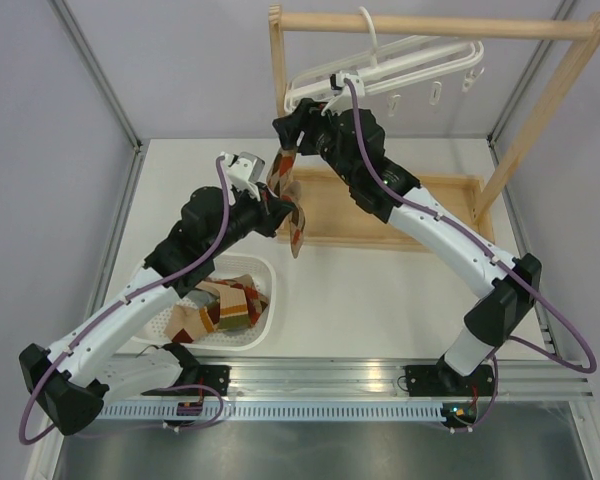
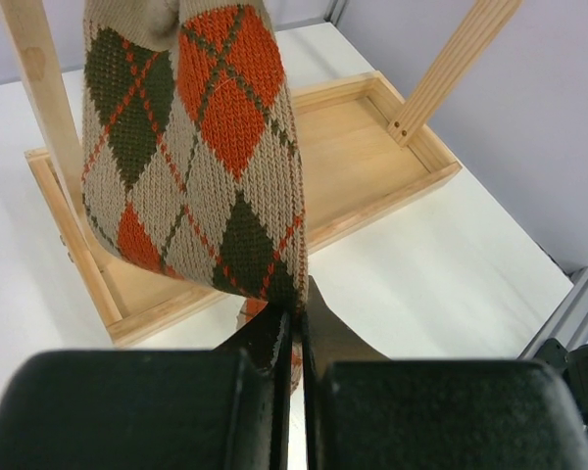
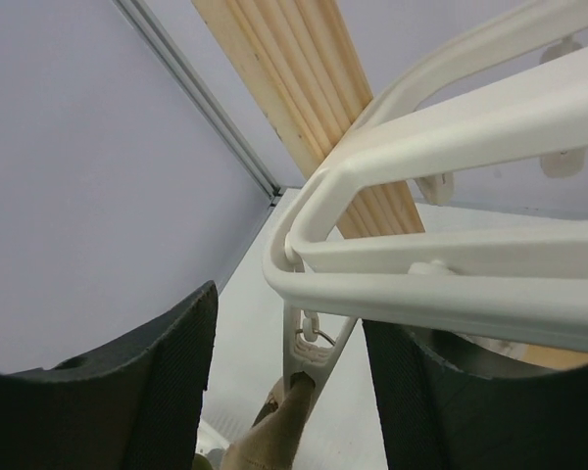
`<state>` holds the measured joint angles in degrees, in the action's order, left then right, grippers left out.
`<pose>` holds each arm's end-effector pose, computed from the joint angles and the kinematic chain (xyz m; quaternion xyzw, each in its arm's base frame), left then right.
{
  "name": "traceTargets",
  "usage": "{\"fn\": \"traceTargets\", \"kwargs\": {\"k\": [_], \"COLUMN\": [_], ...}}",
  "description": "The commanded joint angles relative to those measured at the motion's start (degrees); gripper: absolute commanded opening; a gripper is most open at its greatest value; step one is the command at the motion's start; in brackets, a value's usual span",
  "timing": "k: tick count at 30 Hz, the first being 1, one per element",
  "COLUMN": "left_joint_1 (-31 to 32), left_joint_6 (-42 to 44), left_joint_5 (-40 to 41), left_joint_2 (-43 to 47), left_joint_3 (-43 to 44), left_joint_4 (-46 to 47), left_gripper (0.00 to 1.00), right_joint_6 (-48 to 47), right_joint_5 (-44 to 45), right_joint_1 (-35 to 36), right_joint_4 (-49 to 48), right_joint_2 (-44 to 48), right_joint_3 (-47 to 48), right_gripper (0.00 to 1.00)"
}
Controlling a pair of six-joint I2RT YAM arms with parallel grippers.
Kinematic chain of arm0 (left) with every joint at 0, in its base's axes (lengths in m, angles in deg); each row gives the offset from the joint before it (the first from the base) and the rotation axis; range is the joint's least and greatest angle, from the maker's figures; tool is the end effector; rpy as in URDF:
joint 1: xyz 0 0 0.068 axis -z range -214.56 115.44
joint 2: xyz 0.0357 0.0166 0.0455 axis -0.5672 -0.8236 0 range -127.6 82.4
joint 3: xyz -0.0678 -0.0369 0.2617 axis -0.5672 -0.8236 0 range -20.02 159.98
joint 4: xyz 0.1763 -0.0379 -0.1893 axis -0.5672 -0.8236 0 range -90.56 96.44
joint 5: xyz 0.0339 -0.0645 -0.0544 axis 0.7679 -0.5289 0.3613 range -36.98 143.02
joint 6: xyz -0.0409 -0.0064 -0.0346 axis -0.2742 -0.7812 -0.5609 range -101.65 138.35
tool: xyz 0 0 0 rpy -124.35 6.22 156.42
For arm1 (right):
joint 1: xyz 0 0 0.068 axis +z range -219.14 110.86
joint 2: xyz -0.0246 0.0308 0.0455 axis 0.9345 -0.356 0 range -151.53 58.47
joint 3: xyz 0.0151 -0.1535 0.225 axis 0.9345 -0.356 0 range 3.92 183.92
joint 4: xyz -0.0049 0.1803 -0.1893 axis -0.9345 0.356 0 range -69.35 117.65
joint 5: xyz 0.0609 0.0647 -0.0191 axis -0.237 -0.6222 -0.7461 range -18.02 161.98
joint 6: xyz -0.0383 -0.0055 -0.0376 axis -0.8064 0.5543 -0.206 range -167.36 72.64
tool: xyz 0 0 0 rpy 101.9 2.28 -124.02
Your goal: Remove the socks clipped to the hanger
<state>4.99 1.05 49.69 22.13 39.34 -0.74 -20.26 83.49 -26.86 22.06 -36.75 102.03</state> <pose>0.1864 -0.1567 0.3834 0.1643 0.7371 -0.3311 0.5657 0.2966 0.2603 0.4514 -0.0206 0.6978 0.3479 0.6257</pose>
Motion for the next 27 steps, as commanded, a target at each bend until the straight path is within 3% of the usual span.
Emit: {"fn": "traceTargets", "kwargs": {"k": [1, 13, 16, 17, 27], "left_joint_1": [-0.5, -1.4, -1.4, -1.5, -1.7], "left_joint_6": [-0.6, -1.3, -1.4, -1.4, -1.8], "left_joint_5": [-1.7, -2.7, -2.6, -2.4, -0.8], "left_joint_2": [1.2, 1.3, 1.5, 1.6, 3.0], "left_joint_3": [1.3, 1.2, 1.0, 1.0, 0.6], "left_joint_4": [1.6, 1.8, 1.8, 2.0, 1.8], "left_gripper": [0.02, 0.02, 0.02, 0.02, 0.02], "right_joint_6": [-1.6, -2.6, -2.7, -2.5, -2.8], "right_joint_5": [2.1, 5.6, 5.5, 5.5, 7.9], "right_joint_1": [0.4, 0.7, 0.7, 0.7, 1.3], "right_joint_4": [1.6, 4.4, 4.4, 4.6, 4.6], "right_joint_2": [-1.2, -2.9, -3.1, -3.2, -2.8], "right_joint_3": [4.3, 5.4, 5.7, 5.8, 6.7], "right_gripper": [0.64, 0.39, 0.06, 0.01, 0.01]}}
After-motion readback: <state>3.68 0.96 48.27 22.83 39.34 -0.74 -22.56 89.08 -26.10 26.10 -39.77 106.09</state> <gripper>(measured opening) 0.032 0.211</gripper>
